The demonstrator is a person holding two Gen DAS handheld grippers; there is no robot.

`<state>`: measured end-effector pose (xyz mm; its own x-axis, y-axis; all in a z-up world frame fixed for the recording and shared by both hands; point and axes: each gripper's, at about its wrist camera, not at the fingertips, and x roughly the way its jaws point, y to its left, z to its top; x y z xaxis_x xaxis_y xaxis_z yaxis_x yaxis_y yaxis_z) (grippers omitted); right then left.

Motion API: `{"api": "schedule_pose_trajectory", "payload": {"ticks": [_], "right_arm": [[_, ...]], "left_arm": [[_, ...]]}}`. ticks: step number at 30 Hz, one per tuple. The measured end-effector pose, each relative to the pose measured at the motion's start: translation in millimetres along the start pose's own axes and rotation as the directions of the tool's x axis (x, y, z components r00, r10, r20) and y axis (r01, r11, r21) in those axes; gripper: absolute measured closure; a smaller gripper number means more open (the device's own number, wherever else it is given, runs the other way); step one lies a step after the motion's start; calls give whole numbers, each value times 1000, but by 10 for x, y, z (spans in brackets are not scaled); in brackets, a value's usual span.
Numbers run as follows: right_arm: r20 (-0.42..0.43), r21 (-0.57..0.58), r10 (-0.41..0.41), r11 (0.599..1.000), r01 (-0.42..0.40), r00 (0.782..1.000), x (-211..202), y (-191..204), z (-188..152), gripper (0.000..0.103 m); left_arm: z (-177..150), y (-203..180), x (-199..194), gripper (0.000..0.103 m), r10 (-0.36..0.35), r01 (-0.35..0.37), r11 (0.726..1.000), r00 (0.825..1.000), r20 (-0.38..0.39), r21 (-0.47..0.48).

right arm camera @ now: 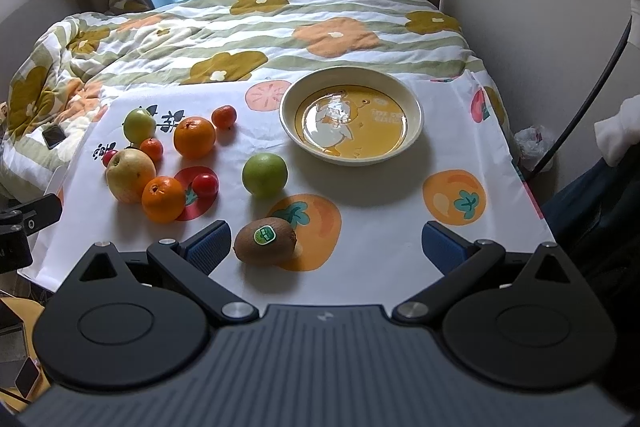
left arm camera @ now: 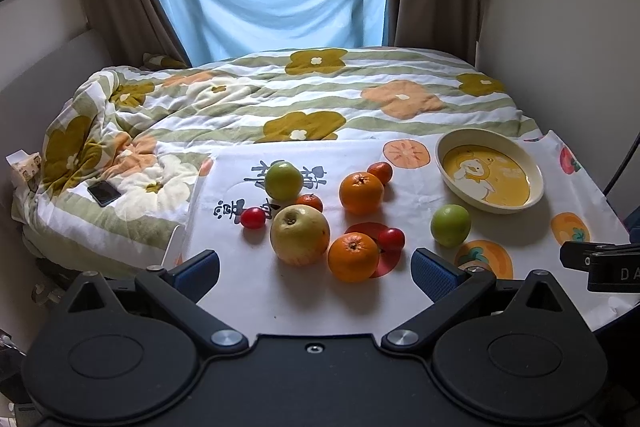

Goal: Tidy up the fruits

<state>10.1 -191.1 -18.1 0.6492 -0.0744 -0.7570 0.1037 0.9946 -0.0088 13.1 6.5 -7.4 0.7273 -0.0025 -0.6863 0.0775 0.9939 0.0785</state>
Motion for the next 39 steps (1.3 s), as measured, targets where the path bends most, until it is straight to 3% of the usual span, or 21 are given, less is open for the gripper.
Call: {"api": "schedule_pose_trajectory", "payload": {"ticks": [39], "right_arm": [[-1, 7, 9, 1000, -9, 1000, 4, 15, 18, 0]], "left_arm": [[-4, -70, 55, 0, -5, 5, 1000, 1000, -14, -3]]}}
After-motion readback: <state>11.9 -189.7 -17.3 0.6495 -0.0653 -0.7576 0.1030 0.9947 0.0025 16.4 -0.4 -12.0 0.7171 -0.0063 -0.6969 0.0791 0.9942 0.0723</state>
